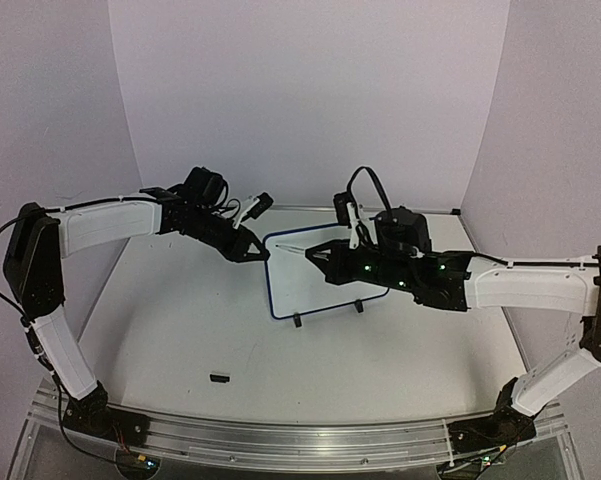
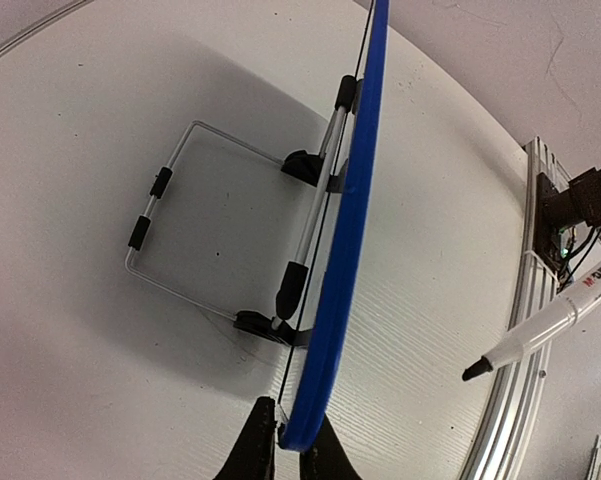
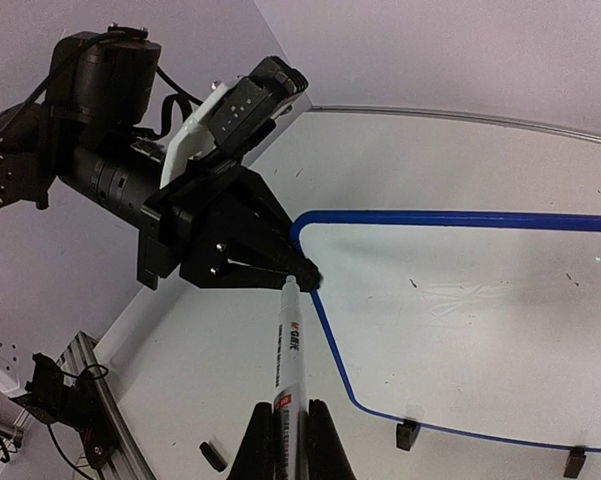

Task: Write a sentence on the whiteboard
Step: Hold the whiteboard at the center of the board, then write a sentence on the whiteboard.

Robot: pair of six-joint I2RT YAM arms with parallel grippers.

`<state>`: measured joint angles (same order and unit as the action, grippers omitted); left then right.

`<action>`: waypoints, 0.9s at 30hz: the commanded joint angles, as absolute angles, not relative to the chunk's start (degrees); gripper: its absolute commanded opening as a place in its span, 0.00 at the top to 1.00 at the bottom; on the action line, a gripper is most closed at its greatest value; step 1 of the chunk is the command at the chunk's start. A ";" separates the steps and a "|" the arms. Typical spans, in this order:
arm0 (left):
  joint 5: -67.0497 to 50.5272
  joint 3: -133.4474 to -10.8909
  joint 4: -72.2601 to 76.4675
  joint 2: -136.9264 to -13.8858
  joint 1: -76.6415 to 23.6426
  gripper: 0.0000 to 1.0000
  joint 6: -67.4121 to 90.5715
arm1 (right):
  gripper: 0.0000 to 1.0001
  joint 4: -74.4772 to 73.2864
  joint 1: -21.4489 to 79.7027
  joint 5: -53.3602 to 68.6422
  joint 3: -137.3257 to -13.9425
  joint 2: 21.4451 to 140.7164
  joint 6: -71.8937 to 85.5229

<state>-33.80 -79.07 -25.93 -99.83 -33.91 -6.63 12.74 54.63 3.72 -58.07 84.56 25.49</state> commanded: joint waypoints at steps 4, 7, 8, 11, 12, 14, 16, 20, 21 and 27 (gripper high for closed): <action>-33.24 -80.58 -24.78 -100.12 -33.84 0.97 -8.30 | 1.00 14.68 54.43 1.43 -61.60 86.67 24.69; -33.11 -80.51 -24.87 -100.02 -33.84 1.00 -8.71 | 1.00 14.68 54.41 1.32 -62.08 87.21 24.70; -32.97 -80.50 -24.96 -100.00 -33.85 1.00 -8.80 | 1.00 14.68 54.44 1.32 -62.20 87.40 24.69; -32.90 -80.34 -25.00 -99.93 -33.84 1.00 -9.04 | 1.00 14.68 54.42 1.23 -62.55 87.89 24.70; -32.91 -80.35 -25.09 -99.97 -33.87 1.00 -9.17 | 1.00 14.68 54.41 1.28 -62.62 88.03 24.70; -32.82 -80.33 -25.21 -100.02 -33.92 1.00 -9.32 | 1.00 14.68 54.42 1.40 -62.90 88.37 24.66; -32.76 -80.33 -25.27 -100.02 -33.98 1.00 -9.51 | 1.00 14.68 54.43 1.41 -63.07 88.64 24.73; -32.34 -80.33 -25.54 -100.03 -34.29 1.00 -9.89 | 1.00 14.80 54.44 1.11 -63.26 89.07 24.82; -32.21 -80.35 -25.64 -100.02 -34.37 1.00 -10.00 | 1.00 14.89 54.44 0.98 -63.25 89.12 24.87; -31.89 -80.50 -25.86 -100.18 -34.67 1.00 -10.19 | 1.00 15.39 54.45 0.53 -63.48 89.81 25.02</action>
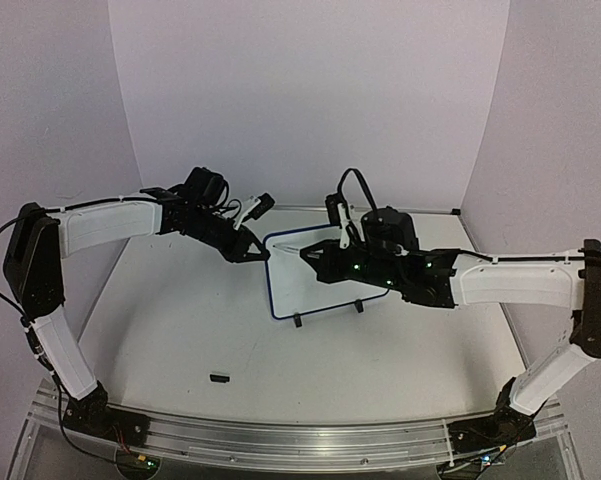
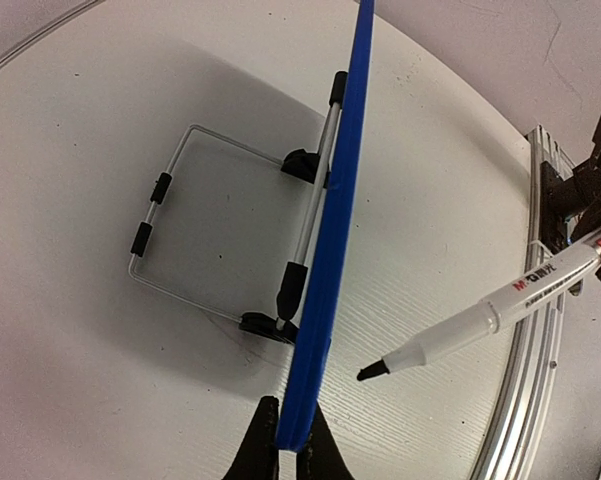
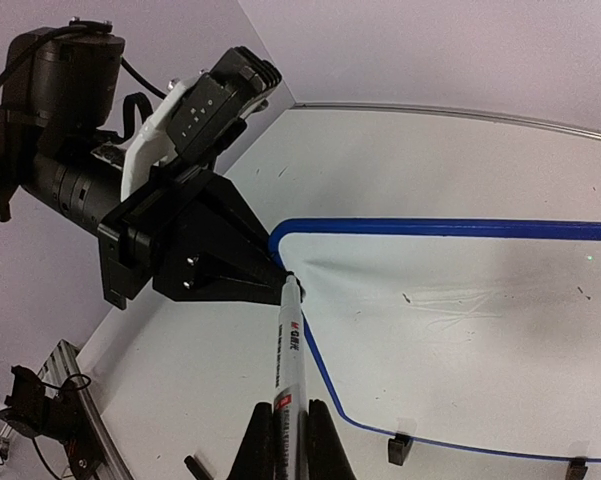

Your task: Write a sentence on the whiteboard

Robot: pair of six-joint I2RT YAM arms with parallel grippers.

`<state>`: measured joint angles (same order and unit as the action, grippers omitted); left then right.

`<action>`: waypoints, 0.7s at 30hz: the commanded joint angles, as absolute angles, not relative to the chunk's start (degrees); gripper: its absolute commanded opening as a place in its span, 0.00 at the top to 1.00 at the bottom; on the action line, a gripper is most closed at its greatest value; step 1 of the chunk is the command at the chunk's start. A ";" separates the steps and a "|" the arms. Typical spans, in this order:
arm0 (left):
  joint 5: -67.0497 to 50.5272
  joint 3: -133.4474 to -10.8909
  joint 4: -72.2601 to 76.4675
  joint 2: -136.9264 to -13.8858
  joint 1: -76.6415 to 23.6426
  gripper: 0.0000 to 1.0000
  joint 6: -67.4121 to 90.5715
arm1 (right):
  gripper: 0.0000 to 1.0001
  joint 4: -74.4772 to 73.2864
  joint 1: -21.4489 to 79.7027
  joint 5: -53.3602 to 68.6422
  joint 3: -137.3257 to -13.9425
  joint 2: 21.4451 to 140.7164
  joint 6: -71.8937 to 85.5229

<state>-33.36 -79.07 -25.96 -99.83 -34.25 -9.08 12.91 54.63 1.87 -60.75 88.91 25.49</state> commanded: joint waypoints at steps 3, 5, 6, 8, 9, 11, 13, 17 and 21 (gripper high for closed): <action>-31.74 -80.51 -26.01 -100.11 -34.78 1.00 -10.30 | 1.00 15.50 54.45 0.48 -63.76 90.25 25.11; -31.70 -80.51 -26.04 -100.11 -34.86 1.00 -10.36 | 1.00 15.60 54.43 0.41 -63.89 90.43 25.13; -31.71 -80.49 -26.03 -100.11 -34.89 1.00 -10.39 | 1.00 15.69 54.44 0.37 -63.90 90.50 25.16; -31.66 -80.51 -26.07 -100.11 -34.94 1.00 -10.43 | 1.00 15.94 54.45 0.27 -63.90 90.67 25.23; -31.61 -80.51 -26.10 -100.15 -34.95 1.00 -10.40 | 1.00 16.02 54.43 0.23 -63.92 90.72 25.28; -31.53 -80.53 -26.16 -100.20 -35.06 1.00 -10.43 | 1.00 16.08 54.42 0.19 -64.00 90.96 25.30; -31.38 -80.59 -26.19 -100.12 -35.11 1.00 -10.46 | 1.00 16.08 54.41 0.06 -64.07 91.12 25.32; -31.32 -80.60 -26.19 -100.02 -35.07 1.00 -10.58 | 1.00 16.08 54.42 0.00 -63.87 91.15 25.51; -31.30 -80.60 -26.28 -100.02 -35.15 1.00 -10.57 | 1.00 16.08 54.42 -1.89 -63.52 90.94 25.79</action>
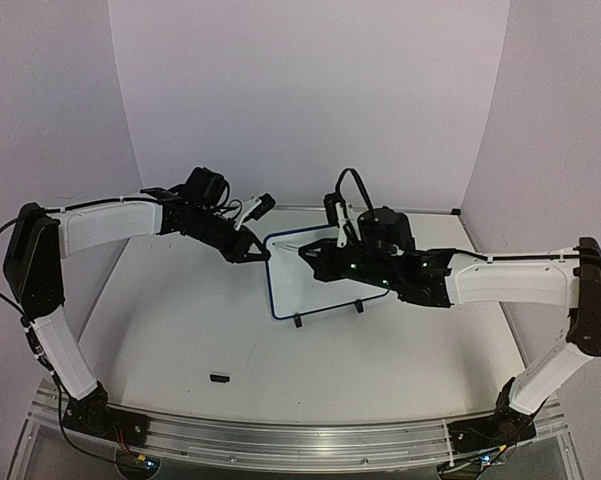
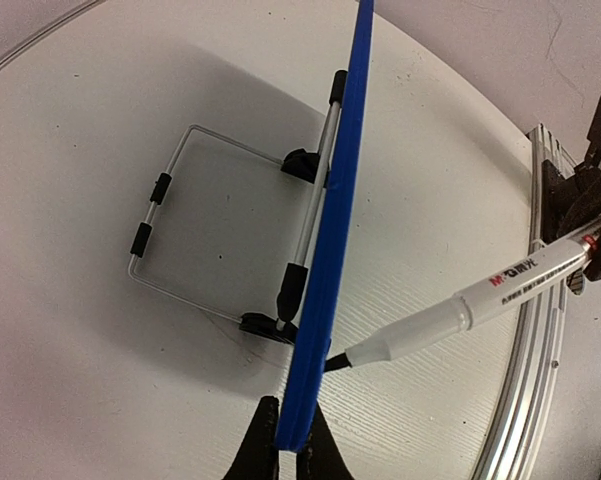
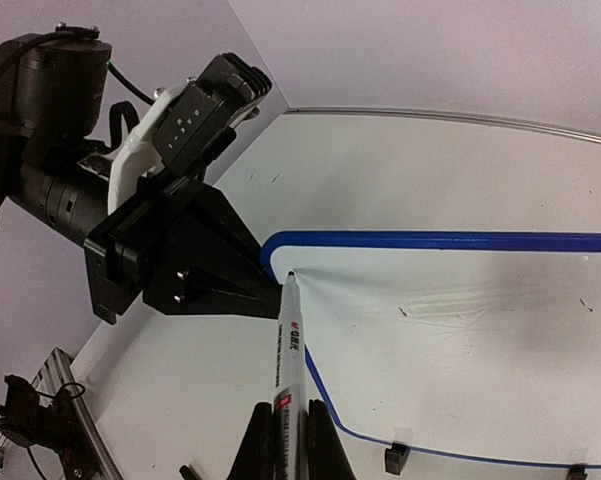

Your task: Write a sentence on the whiteboard

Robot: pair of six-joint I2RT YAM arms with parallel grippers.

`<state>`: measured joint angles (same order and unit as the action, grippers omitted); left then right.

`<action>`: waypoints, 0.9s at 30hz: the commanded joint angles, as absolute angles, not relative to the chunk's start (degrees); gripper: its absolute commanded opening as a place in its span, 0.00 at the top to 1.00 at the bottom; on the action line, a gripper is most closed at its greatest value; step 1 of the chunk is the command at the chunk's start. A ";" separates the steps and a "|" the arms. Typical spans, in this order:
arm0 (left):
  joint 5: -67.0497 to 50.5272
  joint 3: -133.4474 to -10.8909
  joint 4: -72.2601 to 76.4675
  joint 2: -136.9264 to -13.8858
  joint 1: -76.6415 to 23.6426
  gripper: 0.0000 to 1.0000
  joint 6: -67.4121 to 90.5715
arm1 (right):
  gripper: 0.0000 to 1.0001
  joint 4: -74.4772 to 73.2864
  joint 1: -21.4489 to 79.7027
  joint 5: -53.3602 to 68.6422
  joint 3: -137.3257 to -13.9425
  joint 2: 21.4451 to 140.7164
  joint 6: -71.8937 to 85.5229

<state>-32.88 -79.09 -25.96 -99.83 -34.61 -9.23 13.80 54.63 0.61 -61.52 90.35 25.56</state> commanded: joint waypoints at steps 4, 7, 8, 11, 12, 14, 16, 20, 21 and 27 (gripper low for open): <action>-31.19 -80.60 -26.34 -100.02 -35.16 1.00 -10.66 | 1.00 16.08 54.43 -3.30 -62.83 90.23 26.00; -31.06 -80.64 -26.36 -99.93 -35.17 1.00 -10.78 | 1.00 16.08 54.42 -4.23 -62.28 89.70 26.10; -31.10 -80.64 -26.41 -99.94 -35.16 1.00 -10.77 | 1.00 16.08 54.43 -4.45 -62.11 89.48 26.11; -31.08 -80.67 -26.44 -99.93 -35.16 1.00 -10.77 | 1.00 16.08 54.43 -5.35 -61.27 88.62 26.21; -31.00 -80.61 -26.46 -99.93 -35.16 1.00 -10.75 | 1.00 16.08 54.45 -5.75 -60.95 88.29 26.26; -31.01 -80.63 -26.39 -99.88 -35.16 1.00 -10.75 | 1.00 15.98 54.45 -6.48 -60.42 87.51 26.32; -31.01 -80.62 -26.41 -99.88 -35.16 1.00 -10.73 | 1.00 15.78 54.46 -6.86 -60.04 86.93 26.31; -30.92 -80.61 -26.47 -99.83 -35.16 1.00 -10.75 | 1.00 15.41 54.43 -7.37 -59.43 85.95 26.32; -30.92 -80.59 -26.45 -99.78 -35.16 1.00 -10.74 | 1.00 15.38 54.42 -7.44 -59.24 85.71 26.28; -30.79 -80.65 -26.51 -99.76 -35.22 1.00 -10.82 | 1.00 15.38 54.45 -4.45 -58.94 84.60 25.25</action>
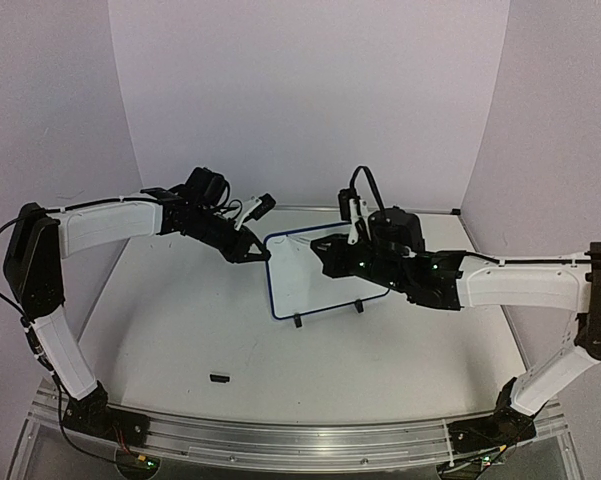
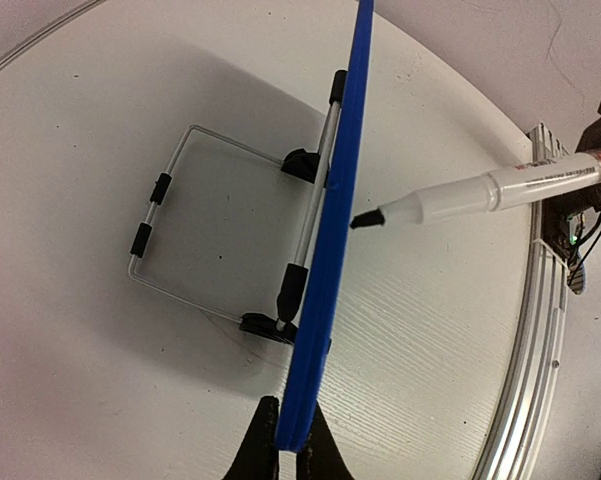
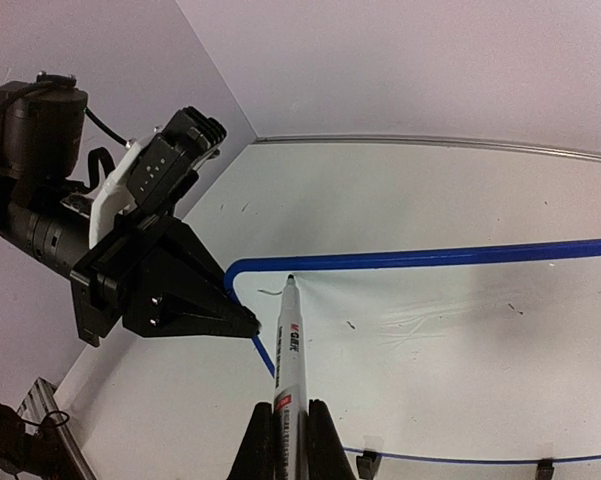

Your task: Write a sentence on the whiteboard

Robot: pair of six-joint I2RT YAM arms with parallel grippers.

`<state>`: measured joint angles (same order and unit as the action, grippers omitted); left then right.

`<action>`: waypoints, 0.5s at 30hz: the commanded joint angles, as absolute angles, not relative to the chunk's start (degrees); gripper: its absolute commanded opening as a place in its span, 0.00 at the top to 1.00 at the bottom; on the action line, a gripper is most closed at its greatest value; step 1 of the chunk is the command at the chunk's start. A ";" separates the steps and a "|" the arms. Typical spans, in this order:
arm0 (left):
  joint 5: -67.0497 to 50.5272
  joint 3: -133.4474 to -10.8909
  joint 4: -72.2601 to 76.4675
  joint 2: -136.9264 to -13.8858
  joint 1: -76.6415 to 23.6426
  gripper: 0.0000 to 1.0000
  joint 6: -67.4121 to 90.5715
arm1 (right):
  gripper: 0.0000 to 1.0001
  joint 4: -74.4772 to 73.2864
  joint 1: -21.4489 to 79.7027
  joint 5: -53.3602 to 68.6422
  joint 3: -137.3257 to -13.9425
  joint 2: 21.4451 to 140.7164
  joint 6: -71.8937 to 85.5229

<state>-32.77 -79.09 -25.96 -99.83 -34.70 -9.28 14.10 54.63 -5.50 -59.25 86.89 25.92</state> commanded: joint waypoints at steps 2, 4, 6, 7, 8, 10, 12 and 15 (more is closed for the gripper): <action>-30.78 -80.68 -26.50 -99.77 -35.20 1.00 -10.82 | 1.00 15.38 54.48 -2.45 -58.97 84.43 25.00; -30.82 -80.68 -26.52 -99.76 -35.24 1.00 -10.84 | 1.00 15.33 54.42 -0.89 -59.03 84.44 24.96; -30.80 -80.68 -26.45 -99.76 -35.21 1.00 -10.84 | 1.00 15.13 54.44 -0.52 -59.33 84.80 25.10; -30.80 -80.69 -26.49 -99.76 -35.22 1.00 -10.84 | 1.00 15.12 54.45 0.28 -59.45 85.12 25.21; -30.80 -80.69 -26.52 -99.76 -35.24 1.00 -10.82 | 1.00 15.12 54.44 1.15 -59.56 85.45 25.32; -30.78 -80.73 -26.54 -99.76 -35.25 1.00 -10.82 | 1.00 15.12 54.43 1.41 -59.81 85.94 25.62; -30.78 -80.76 -26.57 -99.76 -35.29 1.00 -10.85 | 1.00 15.11 54.46 0.98 -59.99 86.46 25.72; -30.78 -80.80 -26.51 -99.76 -35.27 1.00 -10.84 | 1.00 15.08 54.48 0.14 -60.23 86.94 25.70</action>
